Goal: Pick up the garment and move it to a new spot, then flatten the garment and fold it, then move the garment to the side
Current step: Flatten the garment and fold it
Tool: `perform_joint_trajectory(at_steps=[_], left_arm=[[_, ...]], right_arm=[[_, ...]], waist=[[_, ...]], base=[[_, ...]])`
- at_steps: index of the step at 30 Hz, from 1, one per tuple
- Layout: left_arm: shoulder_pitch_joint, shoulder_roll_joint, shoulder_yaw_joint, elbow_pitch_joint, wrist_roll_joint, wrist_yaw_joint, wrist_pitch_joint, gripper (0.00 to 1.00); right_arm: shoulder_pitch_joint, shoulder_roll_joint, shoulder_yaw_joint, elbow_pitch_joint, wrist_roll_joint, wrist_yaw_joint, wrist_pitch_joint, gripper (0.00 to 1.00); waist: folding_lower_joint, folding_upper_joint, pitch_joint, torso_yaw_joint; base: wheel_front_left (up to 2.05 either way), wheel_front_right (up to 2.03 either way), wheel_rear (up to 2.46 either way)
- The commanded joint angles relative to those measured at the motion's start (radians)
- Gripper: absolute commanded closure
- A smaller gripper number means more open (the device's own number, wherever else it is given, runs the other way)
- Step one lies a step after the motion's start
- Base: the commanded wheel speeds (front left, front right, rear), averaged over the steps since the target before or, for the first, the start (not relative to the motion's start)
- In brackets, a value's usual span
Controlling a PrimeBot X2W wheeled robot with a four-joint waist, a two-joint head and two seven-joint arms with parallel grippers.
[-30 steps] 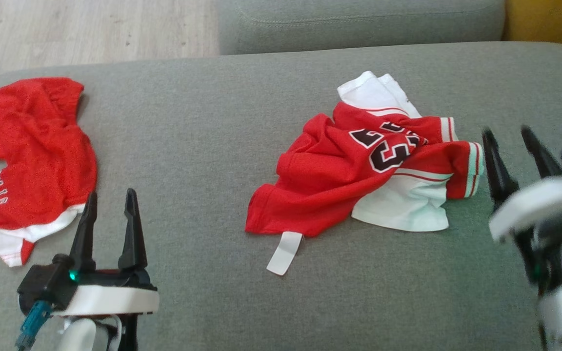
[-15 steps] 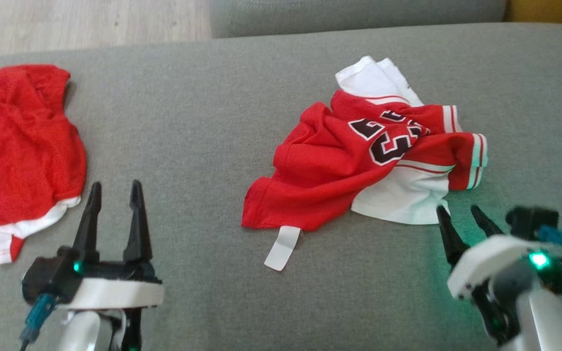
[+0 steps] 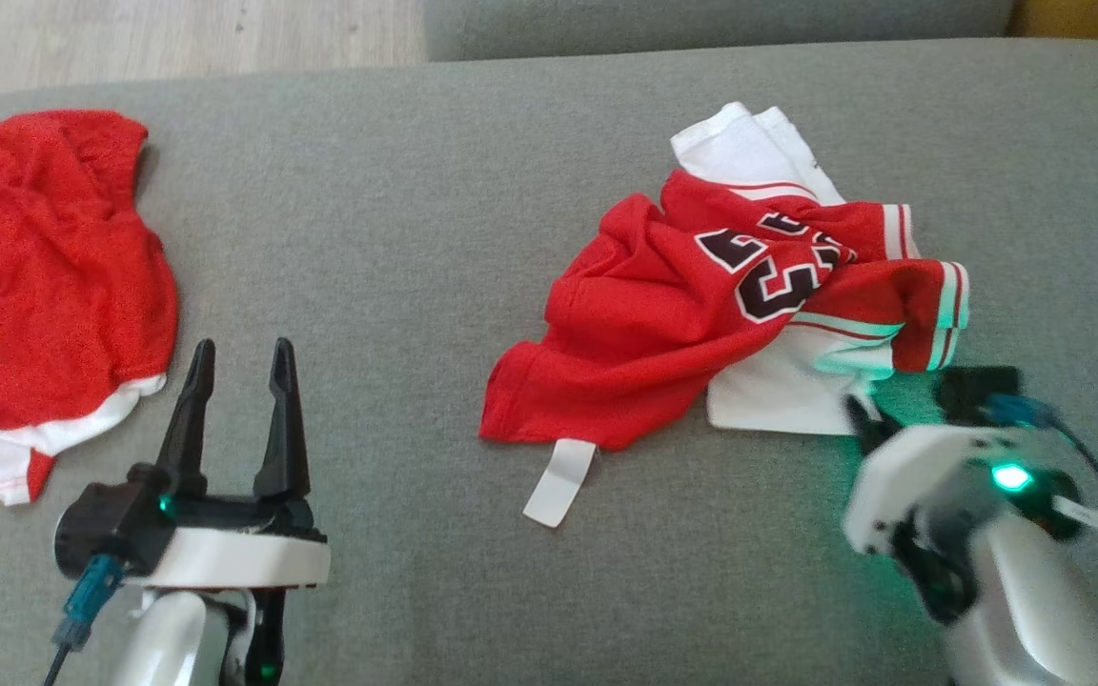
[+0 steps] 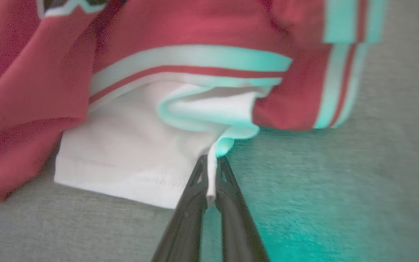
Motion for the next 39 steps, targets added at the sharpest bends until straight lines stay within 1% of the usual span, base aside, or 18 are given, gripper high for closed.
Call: perform_joint_trajectory(at_steps=[1, 6, 8, 9, 10, 12, 14, 19, 22, 25, 28, 32, 33, 36, 39], left_arm=[[-0.033, 0.021, 0.035, -0.025, 0.004, 0.006, -0.001, 0.0], [-0.006, 0.028, 0.059, -0.027, -0.008, 0.016, -0.006, 0.0], [0.002, 0.031, 0.066, -0.03, -0.011, 0.019, -0.007, 0.0], [0.004, 0.032, 0.068, -0.032, -0.011, 0.02, -0.007, 0.0], [0.007, 0.033, 0.07, -0.033, -0.012, 0.021, -0.008, 0.0], [0.011, 0.033, 0.073, -0.033, -0.013, 0.023, -0.008, 0.0], [0.015, 0.034, 0.073, -0.031, -0.014, 0.025, -0.009, 0.0], [0.031, 0.031, 0.07, -0.026, -0.017, 0.026, -0.01, 0.0], [0.047, 0.03, 0.069, -0.027, -0.019, 0.029, -0.01, 0.0], [0.061, 0.028, 0.057, -0.026, -0.015, 0.029, -0.005, 0.0], [0.053, 0.014, 0.001, -0.022, 0.003, 0.012, 0.022, 0.0], [-0.015, -0.035, -0.121, 0.032, 0.026, -0.033, 0.09, 0.0], [-0.015, -0.035, -0.121, 0.032, 0.026, -0.033, 0.09, 0.0], [-0.076, -0.074, -0.215, 0.104, 0.036, -0.058, 0.133, 0.0], [-0.133, -0.101, -0.284, 0.18, 0.028, -0.071, 0.15, 0.0]], right_arm=[[0.035, -0.003, -0.023, -0.064, -0.015, 0.008, 0.004, 1.0], [0.149, -0.003, -0.202, -0.271, -0.069, 0.008, 0.065, 1.0], [0.182, -0.003, -0.255, -0.349, -0.079, 0.008, 0.086, 1.0], [0.194, -0.003, -0.269, -0.377, -0.074, 0.008, 0.09, 0.03], [0.204, -0.003, -0.282, -0.402, -0.072, 0.008, 0.09, 0.0], [0.218, -0.003, -0.281, -0.445, -0.075, 0.008, 0.073, 0.0], [0.224, -0.003, -0.265, -0.479, -0.068, 0.008, 0.027, 0.0], [0.25, -0.003, -0.168, -0.541, -0.058, 0.008, -0.158, 0.0], [0.272, -0.003, -0.103, -0.547, -0.054, 0.008, -0.239, 0.0], [0.283, -0.003, -0.059, -0.533, -0.046, 0.008, -0.267, 0.0], [0.288, -0.003, -0.041, -0.521, -0.033, 0.008, -0.268, 0.0], [0.282, -0.003, -0.03, -0.523, -0.027, 0.008, -0.263, 0.0], [0.282, -0.003, -0.03, -0.523, -0.027, 0.008, -0.263, 0.0], [0.271, -0.003, -0.016, -0.527, -0.023, 0.008, -0.26, 0.0], [0.26, -0.003, 0.001, -0.528, -0.015, 0.008, -0.258, 0.0]], waist=[[-0.0001, 0.0, -0.014, -0.009], [-0.0001, 0.0, -0.037, -0.032], [-0.0001, 0.0, -0.041, -0.04], [-0.0001, 0.0, -0.042, -0.042], [-0.0001, 0.0, -0.044, -0.044], [-0.0001, 0.0, -0.049, -0.048], [-0.0001, 0.0, -0.057, -0.05], [-0.0001, 0.0, -0.084, -0.05], [-0.0001, 0.0, -0.096, -0.052], [-0.0001, 0.0, -0.103, -0.056], [-0.0001, 0.0, -0.101, -0.056], [-0.0001, 0.0, -0.084, -0.061], [-0.0001, 0.0, -0.084, -0.061], [-0.0001, 0.0, -0.065, -0.074], [-0.0001, 0.0, -0.048, -0.093]], base=[[0.0, 0.0, 0.0], [0.0, 0.0, 0.0], [0.0, 0.0, 0.0], [0.0, 0.0, 0.0], [0.0, 0.0, 0.0], [0.0, 0.0, 0.0], [0.0, 0.0, 0.0], [0.0, 0.0, 0.0], [0.0, 0.0, 0.0], [0.0, 0.0, 0.0], [0.0, 0.0, 0.0], [0.0, 0.0, 0.0], [0.0, 0.0, 0.0], [0.0, 0.0, 0.0], [0.0, 0.0, 0.0]])
